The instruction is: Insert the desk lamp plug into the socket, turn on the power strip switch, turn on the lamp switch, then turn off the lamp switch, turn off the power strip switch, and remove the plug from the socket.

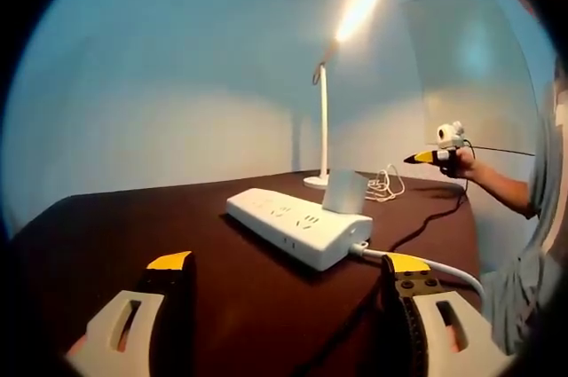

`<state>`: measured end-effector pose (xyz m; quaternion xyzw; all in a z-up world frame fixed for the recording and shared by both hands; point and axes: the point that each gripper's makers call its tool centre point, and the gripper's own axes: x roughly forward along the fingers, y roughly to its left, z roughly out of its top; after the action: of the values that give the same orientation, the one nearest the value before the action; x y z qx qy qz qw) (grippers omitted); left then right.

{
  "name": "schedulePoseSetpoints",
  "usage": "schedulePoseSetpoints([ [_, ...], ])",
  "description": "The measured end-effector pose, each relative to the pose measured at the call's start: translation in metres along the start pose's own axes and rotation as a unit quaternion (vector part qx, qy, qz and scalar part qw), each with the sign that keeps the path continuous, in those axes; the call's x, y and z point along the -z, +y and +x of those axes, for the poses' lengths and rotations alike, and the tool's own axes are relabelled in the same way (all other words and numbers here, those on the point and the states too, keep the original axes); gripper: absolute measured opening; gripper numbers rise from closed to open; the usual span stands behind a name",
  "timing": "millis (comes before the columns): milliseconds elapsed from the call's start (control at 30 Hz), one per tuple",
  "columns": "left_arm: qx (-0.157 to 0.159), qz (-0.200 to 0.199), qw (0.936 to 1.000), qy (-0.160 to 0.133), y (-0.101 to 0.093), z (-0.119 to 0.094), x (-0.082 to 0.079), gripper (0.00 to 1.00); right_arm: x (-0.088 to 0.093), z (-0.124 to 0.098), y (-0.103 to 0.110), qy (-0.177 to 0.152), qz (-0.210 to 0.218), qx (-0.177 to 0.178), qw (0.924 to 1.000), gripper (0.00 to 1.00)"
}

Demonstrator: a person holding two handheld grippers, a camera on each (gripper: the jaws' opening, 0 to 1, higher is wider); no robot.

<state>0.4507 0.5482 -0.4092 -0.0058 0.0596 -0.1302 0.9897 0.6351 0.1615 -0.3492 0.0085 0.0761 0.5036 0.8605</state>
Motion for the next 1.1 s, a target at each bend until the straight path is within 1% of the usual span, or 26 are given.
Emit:
schedulePoseSetpoints([
  [333, 0.001, 0.008, 1.0, 0.001, -0.002, 0.0, 0.001, 0.82, -0.01, 0.022, 0.003, 0.008, -0.02, -0.009, 0.9997, 0.41],
  [433, 0.004, 0.007, 1.0, -0.003, -0.004, -0.001, -0.001, 0.82, -0.016, 0.026, 0.005, 0.004, -0.025, -0.013, 0.9996, 0.41],
  [633, 0.001, 0.005, 0.9999, -0.009, -0.001, -0.003, -0.003, 0.82, -0.027, 0.036, -0.001, 0.002, -0.033, -0.013, 0.9994, 0.41],
  [833, 0.0, 0.005, 0.9999, -0.01, -0.001, -0.002, -0.004, 0.82, -0.027, 0.041, 0.006, 0.0, -0.034, -0.021, 0.9992, 0.41],
  [900, 0.0, 0.007, 0.9999, -0.008, -0.002, -0.002, -0.003, 0.81, -0.024, 0.042, 0.01, 0.006, -0.037, -0.023, 0.999, 0.41],
  [967, 0.002, 0.007, 0.9999, -0.007, -0.002, -0.002, -0.003, 0.81, -0.022, 0.042, 0.008, 0.012, -0.045, -0.02, 0.9987, 0.41],
  [1100, 0.002, 0.009, 0.9999, -0.012, -0.002, -0.003, -0.005, 0.81, -0.021, 0.043, 0.007, 0.018, -0.047, -0.02, 0.9986, 0.41],
])
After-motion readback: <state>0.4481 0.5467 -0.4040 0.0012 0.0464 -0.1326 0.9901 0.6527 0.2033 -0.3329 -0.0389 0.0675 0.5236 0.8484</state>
